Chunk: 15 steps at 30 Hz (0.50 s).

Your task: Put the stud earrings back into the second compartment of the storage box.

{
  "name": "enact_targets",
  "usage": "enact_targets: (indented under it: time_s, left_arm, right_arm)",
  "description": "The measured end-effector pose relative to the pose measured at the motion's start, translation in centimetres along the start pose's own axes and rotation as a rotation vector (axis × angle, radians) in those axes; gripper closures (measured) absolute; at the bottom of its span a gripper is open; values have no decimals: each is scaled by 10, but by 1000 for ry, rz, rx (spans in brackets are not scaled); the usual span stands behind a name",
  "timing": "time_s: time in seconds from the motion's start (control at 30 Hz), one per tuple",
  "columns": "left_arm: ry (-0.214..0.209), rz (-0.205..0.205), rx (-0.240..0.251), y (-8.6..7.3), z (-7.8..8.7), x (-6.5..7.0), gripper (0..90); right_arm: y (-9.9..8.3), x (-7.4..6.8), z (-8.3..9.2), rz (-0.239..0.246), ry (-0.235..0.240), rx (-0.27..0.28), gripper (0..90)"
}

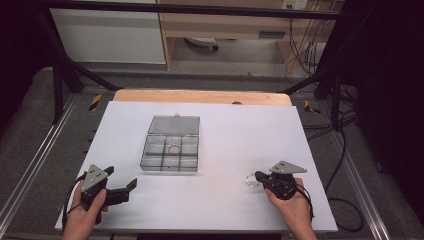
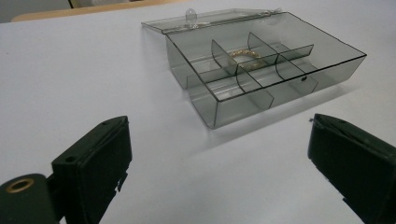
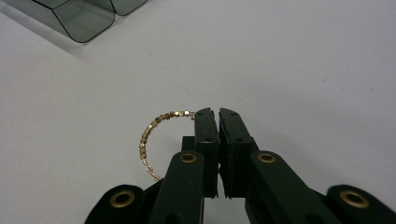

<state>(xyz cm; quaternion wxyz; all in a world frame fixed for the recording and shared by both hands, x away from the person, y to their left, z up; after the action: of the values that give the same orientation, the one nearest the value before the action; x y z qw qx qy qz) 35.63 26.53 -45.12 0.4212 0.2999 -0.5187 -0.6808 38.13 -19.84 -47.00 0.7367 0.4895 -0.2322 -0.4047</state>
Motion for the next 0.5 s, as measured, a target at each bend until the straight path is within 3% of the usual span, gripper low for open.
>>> enact_targets:
  time_s: [0.37,0.5]
  left_arm:
    - [9,1,1,0,1,-1,67]
    - [8,-3,-1,0,0,0,68]
  right_arm:
    - [11,4,5,-87,20,90,875]
    - [11,1,5,-83,31,90,875]
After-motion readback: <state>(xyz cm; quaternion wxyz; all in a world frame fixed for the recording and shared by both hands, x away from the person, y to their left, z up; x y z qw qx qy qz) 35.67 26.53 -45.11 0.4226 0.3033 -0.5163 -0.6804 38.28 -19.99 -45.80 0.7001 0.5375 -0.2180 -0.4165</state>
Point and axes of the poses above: each handheld gripper's, and its own axes: z roughly backward along the jaws, y roughly out of its top, x roughly to its right, the point moved 6 cm from there along -z, roughly forward along the jaws, and after that the axes turned 12 degrees about x, right-handed, at the moved point
